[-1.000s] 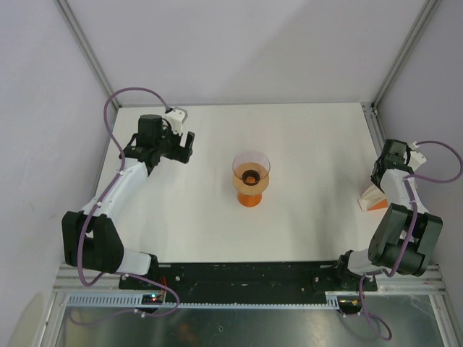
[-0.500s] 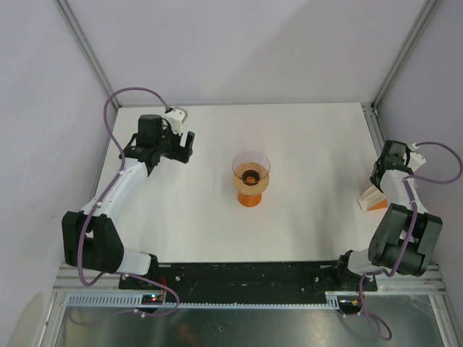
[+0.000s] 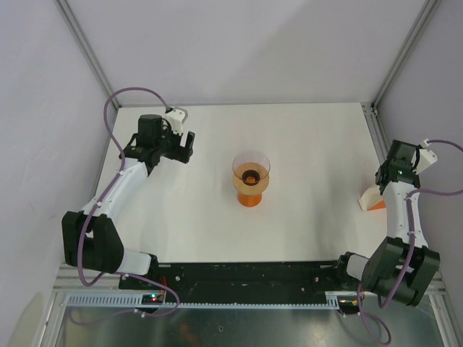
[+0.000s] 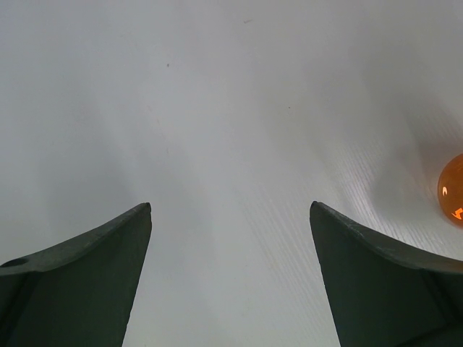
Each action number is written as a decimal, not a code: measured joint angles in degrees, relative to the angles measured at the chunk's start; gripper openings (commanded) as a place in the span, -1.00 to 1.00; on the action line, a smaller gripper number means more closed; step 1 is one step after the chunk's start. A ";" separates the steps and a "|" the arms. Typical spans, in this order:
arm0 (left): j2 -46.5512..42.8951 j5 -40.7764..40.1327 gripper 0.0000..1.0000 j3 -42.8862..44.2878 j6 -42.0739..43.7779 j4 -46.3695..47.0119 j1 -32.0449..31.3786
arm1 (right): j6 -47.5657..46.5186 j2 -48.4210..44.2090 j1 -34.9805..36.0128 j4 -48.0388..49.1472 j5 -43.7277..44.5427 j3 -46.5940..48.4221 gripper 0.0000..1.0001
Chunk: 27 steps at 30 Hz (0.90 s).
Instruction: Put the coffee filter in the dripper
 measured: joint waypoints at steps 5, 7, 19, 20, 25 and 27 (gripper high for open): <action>0.00 0.44 0.89 0.00 0.00 0.00 0.00 | 0.24 -2.97 0.04 -1.01 -1.68 0.00 -1.00; -0.02 0.74 0.89 0.00 0.00 0.00 0.00 | 0.46 -3.50 0.20 -1.09 -2.47 0.00 -1.00; -0.02 1.44 0.89 0.00 0.00 0.00 0.02 | 1.07 -7.56 1.42 -1.86 -4.20 0.00 -1.00; -0.02 1.46 0.89 0.00 0.00 0.00 0.02 | 1.09 -7.98 1.44 -1.86 -4.39 0.00 -1.00; -0.02 1.64 0.90 0.00 0.00 0.00 0.02 | 1.25 -10.29 2.43 -1.86 -5.55 0.00 -1.00; -0.02 1.90 0.90 0.00 0.00 0.00 0.02 | 1.22 -11.28 3.30 -1.81 -6.21 0.00 -1.00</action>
